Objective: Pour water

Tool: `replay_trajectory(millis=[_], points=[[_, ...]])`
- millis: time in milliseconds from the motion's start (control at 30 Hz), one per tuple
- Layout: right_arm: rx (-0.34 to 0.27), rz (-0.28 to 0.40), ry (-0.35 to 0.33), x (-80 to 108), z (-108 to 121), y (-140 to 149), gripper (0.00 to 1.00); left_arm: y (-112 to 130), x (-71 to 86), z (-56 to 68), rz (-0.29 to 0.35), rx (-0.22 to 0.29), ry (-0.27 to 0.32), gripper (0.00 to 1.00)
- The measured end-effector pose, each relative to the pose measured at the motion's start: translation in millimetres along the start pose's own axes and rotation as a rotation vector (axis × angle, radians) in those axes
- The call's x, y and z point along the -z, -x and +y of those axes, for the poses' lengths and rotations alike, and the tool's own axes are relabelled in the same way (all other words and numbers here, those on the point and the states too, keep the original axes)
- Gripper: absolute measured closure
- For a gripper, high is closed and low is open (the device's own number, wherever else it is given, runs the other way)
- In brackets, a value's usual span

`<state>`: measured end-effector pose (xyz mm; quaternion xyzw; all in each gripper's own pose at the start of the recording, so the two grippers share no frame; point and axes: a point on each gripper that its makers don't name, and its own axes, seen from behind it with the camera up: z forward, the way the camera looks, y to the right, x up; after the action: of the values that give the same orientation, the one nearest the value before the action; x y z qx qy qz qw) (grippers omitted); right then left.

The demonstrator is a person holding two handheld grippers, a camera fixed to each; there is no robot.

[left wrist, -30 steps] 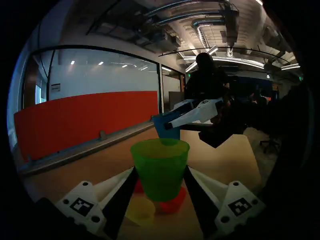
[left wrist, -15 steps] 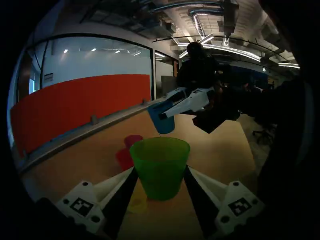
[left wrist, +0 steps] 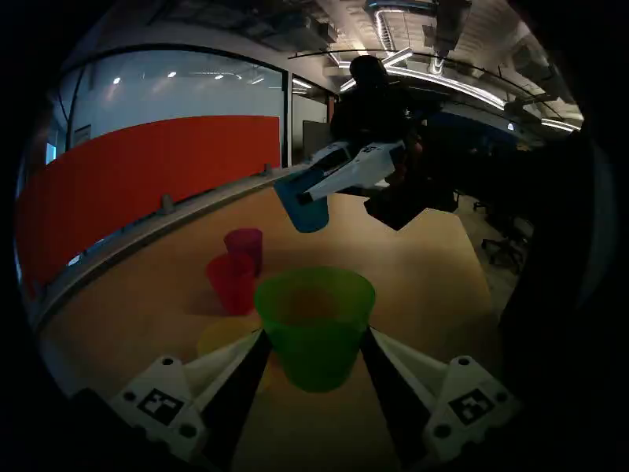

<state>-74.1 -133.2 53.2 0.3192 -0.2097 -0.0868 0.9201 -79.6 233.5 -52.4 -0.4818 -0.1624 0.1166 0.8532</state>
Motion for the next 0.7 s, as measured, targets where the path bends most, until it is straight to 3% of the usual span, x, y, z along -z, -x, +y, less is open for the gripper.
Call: replay_trajectory(millis=[300,700], points=[[0.013,-0.008,-0.001,-3.0,1,1,0.10,29,-6.0,5.1,-0.075,-0.019,0.012,0.21],[0.024,-0.030,0.000,-5.9,1,8,0.11,59,-14.8,0.2,-0.184,-0.035,0.033,0.21]])
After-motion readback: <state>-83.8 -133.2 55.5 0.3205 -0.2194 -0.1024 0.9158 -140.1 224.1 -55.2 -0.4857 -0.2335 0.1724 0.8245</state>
